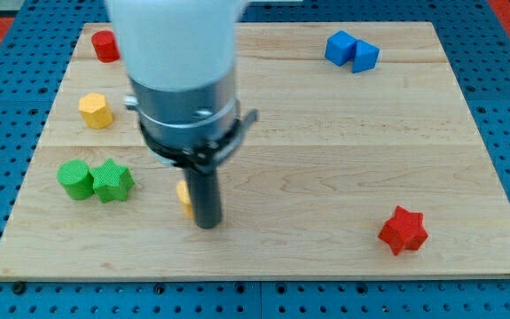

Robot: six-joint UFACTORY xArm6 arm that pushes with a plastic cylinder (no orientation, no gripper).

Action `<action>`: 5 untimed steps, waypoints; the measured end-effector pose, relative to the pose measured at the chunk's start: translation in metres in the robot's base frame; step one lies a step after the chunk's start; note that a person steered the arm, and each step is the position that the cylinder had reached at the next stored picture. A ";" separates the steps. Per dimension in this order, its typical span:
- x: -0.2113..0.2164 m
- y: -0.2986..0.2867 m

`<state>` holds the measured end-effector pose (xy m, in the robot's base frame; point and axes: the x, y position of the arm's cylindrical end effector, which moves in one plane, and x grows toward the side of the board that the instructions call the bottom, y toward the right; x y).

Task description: Move the yellow heart to the yellow hexagon

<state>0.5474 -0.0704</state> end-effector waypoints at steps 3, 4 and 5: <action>-0.096 -0.029; -0.115 -0.050; -0.117 -0.086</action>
<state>0.4308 -0.1564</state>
